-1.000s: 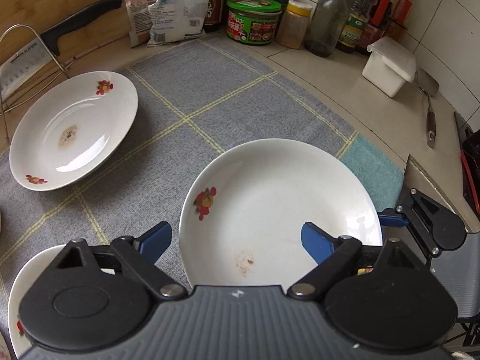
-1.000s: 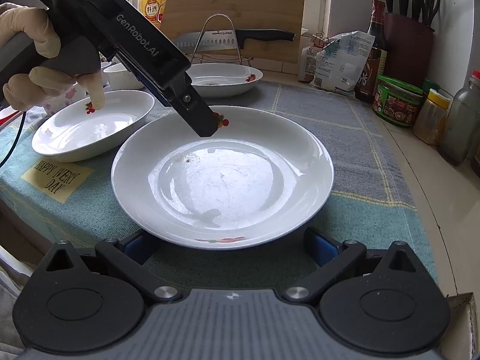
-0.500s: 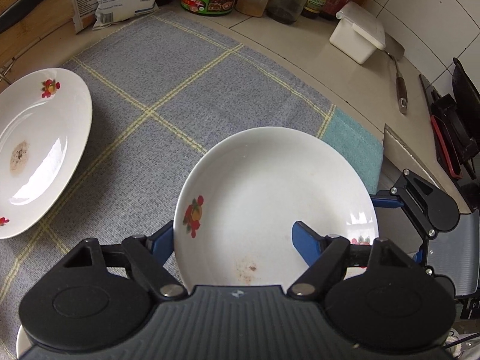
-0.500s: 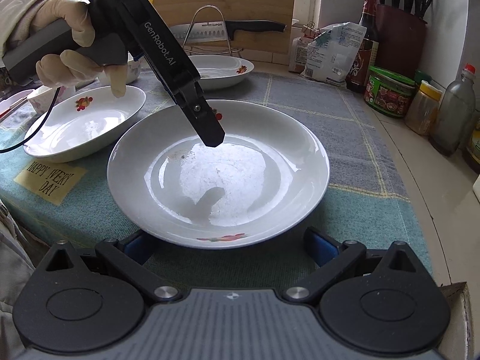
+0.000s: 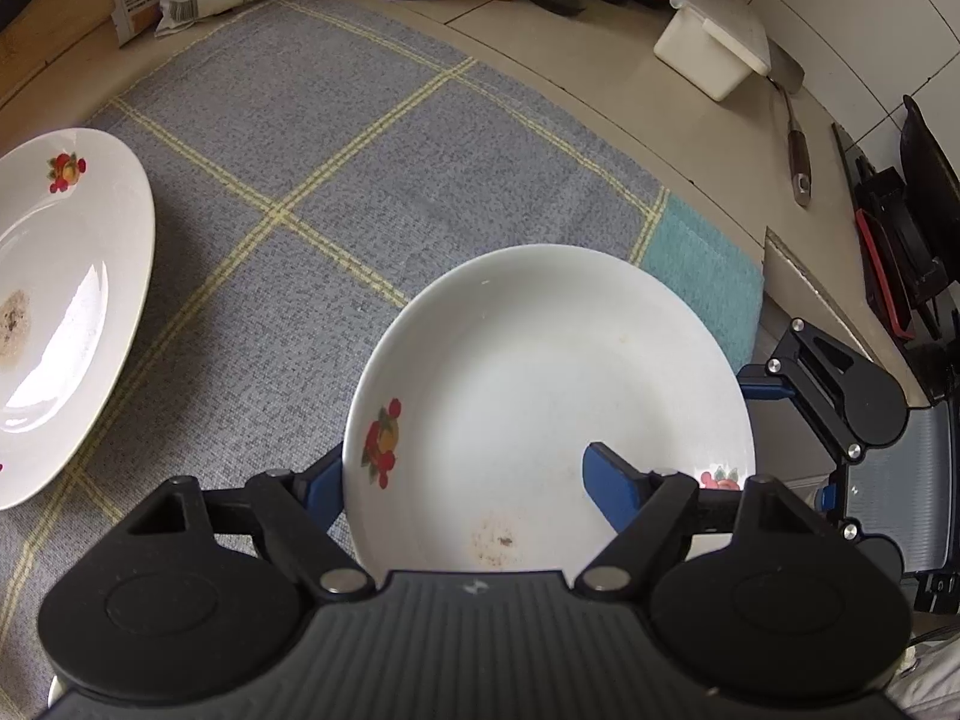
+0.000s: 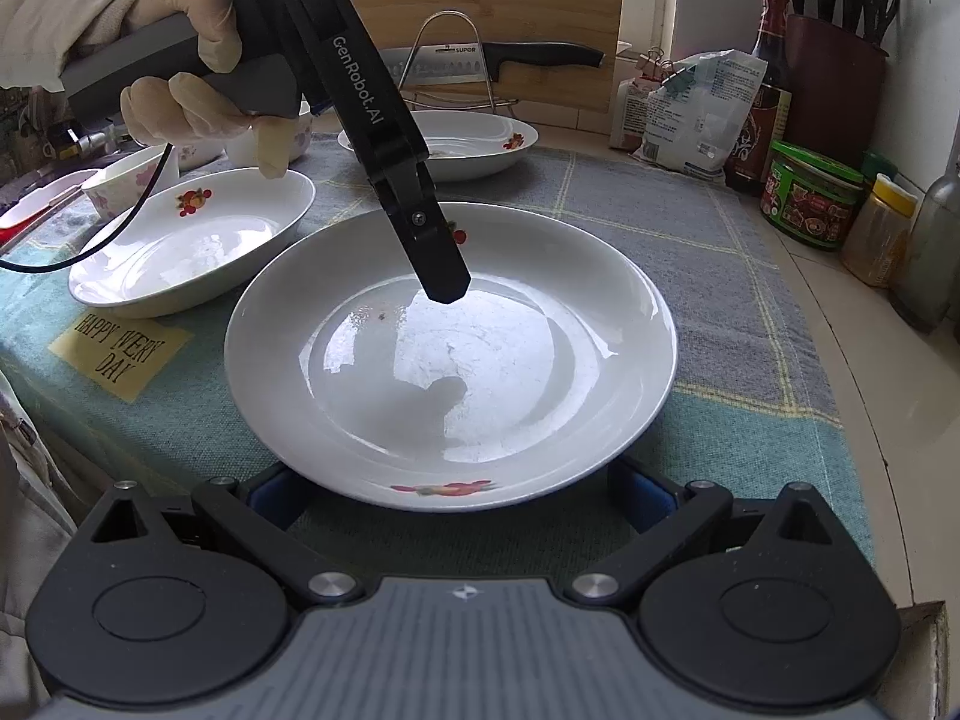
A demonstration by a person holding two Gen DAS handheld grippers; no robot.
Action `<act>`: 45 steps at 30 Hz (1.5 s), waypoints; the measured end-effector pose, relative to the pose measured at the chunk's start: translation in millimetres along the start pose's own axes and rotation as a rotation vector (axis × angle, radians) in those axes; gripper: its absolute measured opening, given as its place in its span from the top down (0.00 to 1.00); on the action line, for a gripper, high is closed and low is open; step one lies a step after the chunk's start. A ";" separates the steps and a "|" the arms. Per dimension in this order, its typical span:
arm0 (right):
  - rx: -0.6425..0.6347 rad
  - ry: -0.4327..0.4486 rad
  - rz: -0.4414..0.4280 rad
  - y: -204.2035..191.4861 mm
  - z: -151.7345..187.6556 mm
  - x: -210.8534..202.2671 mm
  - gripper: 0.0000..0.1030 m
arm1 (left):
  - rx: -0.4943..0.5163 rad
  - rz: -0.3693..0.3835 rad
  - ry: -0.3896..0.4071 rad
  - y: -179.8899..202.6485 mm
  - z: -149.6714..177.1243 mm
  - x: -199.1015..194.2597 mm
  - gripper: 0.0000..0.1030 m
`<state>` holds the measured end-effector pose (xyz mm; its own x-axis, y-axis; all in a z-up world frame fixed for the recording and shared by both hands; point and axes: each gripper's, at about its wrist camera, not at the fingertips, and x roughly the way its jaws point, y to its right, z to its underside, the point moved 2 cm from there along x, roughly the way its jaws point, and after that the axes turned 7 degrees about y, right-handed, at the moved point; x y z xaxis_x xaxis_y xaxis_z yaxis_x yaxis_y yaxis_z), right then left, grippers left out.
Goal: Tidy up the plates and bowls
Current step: 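Lift the white plate with the left tool and carry it toward the green jar, then lower the plate onto the towel near the jars and open the left tool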
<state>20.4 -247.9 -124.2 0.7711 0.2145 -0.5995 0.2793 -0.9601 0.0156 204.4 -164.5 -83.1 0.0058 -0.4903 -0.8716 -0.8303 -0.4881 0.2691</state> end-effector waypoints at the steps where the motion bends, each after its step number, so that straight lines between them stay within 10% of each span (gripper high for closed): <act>1: -0.002 0.000 -0.002 -0.2 0.0 -0.1 0.00 | 0.001 -0.001 -0.003 0.1 -0.5 0.7 0.23; 45: -0.080 -0.027 0.008 22.9 -35.7 6.4 0.00 | 0.005 -0.012 0.081 -6.6 -44.1 -7.6 0.23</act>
<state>52.2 -262.1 -99.1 0.7581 0.2015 -0.6202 0.3191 -0.9441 0.0833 234.5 -189.4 -60.2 0.0605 -0.5412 -0.8387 -0.8329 -0.4905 0.2564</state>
